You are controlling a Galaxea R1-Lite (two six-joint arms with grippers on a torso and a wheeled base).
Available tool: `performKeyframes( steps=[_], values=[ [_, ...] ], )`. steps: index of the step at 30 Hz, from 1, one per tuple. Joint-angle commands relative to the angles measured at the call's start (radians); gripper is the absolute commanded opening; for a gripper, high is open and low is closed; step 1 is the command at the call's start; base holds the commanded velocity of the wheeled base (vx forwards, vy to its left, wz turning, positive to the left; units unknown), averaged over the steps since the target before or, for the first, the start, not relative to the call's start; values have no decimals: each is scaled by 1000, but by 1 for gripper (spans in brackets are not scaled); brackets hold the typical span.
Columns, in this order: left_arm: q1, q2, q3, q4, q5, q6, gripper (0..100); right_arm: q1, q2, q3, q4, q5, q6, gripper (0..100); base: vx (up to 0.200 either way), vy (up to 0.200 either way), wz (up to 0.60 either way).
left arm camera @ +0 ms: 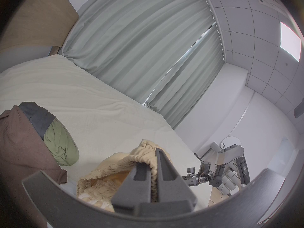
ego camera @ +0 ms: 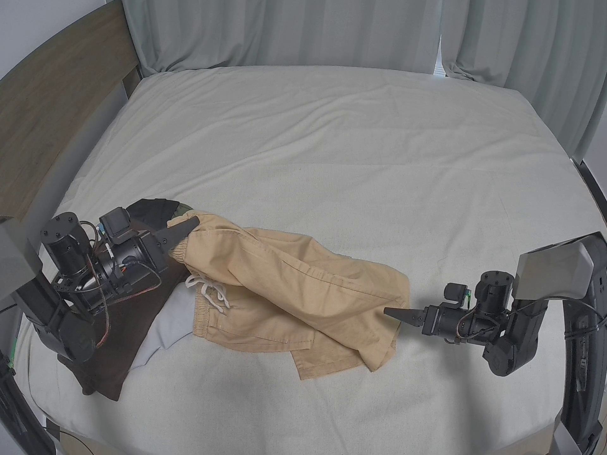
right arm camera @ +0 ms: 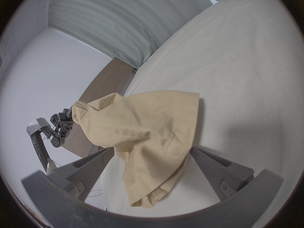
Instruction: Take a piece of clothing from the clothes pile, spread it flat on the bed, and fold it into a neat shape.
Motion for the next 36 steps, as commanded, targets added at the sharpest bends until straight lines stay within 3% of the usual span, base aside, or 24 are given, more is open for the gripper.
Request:
performKeyframes(
  steps=[1,20,36],
  values=[
    [0,-1,-1,-1,0,0,0,16,21,-23,-1,-17,1,100,0,0,0],
    [14,7,-7,-1,-2,-2,0,79,-175,84,-1,-25,2,100,0,0,0],
    [23,10,-13,-1,-2,-2,0,79,-75,0,-7,-27,5,100,0,0,0]
  ],
)
